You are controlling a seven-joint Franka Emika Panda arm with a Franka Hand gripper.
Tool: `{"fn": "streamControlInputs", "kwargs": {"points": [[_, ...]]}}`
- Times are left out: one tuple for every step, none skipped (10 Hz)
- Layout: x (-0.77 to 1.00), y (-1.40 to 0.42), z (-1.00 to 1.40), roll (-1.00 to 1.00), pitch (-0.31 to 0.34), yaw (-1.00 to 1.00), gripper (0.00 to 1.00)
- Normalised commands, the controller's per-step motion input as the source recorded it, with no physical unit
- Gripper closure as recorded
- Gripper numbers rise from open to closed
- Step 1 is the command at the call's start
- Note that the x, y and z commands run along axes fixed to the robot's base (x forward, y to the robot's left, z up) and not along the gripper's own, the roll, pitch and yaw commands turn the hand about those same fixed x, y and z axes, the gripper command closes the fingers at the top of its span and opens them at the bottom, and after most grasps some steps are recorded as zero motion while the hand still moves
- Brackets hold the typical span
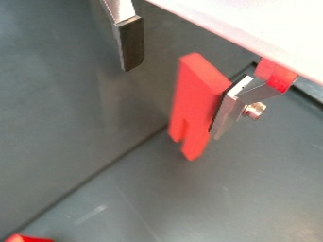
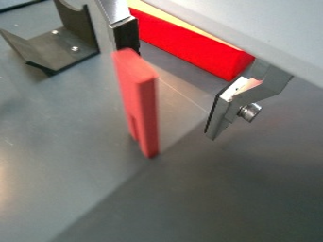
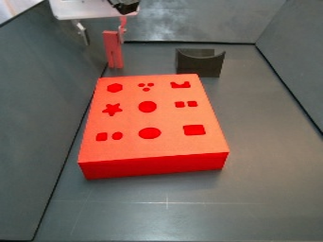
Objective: Pick up the double-square object. Move up. Move to above the board. Insert the double-square object.
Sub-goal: Pick up the double-square object.
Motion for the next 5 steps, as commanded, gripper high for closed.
{"fn": "streamControlInputs", "kwargs": {"points": [[0.05,0.0,0.0,0.0,0.007,-0.03,0.0],[0.0,0.0,-0.02,0.0,0.0,0.0,0.0],[0.29,0.14,0.0,-0.23,-0.011,-0.43,0.0],[0.15,0.23,0.0,-0.24,-0.037,-0.54,0.0],[-0.12,0.0,0.0,0.0,-0.074,-0.14,0.0]]}}
